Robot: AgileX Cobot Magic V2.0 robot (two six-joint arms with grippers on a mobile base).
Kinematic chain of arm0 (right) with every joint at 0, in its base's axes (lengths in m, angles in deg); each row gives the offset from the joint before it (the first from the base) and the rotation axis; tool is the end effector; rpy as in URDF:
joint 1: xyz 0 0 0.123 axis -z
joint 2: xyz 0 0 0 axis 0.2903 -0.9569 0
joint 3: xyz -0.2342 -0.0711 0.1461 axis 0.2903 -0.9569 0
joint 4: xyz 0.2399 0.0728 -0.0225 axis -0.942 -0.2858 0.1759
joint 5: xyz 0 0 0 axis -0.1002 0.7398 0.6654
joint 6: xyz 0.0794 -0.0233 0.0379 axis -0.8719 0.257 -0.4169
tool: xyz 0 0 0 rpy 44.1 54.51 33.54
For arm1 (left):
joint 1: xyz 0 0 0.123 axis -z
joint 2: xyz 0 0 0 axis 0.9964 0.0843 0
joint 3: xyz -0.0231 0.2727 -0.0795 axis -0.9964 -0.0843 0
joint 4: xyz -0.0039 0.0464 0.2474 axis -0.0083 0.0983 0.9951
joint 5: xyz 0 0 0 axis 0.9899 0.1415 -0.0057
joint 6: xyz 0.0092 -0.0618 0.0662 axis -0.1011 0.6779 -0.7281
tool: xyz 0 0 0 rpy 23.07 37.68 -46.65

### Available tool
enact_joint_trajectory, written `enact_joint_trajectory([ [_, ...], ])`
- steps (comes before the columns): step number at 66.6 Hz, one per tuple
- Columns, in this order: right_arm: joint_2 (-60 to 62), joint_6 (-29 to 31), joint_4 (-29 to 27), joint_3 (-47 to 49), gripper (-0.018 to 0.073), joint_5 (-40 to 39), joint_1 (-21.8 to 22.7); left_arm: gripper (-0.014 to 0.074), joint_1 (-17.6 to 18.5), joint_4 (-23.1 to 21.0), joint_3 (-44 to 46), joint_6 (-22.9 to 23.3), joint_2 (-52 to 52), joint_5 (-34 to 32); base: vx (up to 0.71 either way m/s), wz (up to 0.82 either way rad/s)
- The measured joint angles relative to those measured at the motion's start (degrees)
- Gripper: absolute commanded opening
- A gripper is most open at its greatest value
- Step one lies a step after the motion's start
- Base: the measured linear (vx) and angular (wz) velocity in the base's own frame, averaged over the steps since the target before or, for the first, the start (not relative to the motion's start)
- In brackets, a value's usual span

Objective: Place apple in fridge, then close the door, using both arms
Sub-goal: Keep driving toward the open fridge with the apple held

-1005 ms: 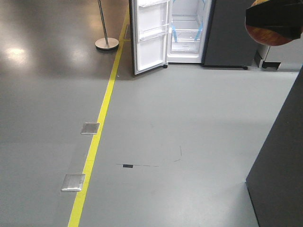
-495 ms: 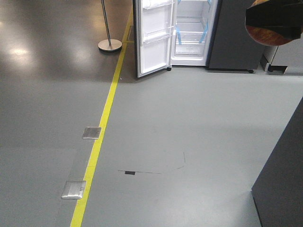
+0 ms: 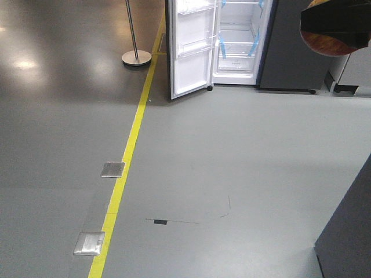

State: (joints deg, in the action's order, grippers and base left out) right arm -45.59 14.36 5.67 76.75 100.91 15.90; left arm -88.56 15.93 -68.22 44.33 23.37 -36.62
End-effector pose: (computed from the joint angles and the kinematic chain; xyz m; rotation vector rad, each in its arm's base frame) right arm 0.2301 0.0477 0.4755 -0.5155 1.9189 0.3949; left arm 0.0554 0.0097 0.1862 -0.0749 1.7024 0.1285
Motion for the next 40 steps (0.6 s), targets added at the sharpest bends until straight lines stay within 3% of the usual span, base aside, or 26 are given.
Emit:
enact_joint_trajectory([
  [40,0.0,0.0,0.0,0.0,0.0186,0.0,0.0,-0.0008,0.0,0.0,0.0,0.0,0.0,0.0,0.15,0.01],
])
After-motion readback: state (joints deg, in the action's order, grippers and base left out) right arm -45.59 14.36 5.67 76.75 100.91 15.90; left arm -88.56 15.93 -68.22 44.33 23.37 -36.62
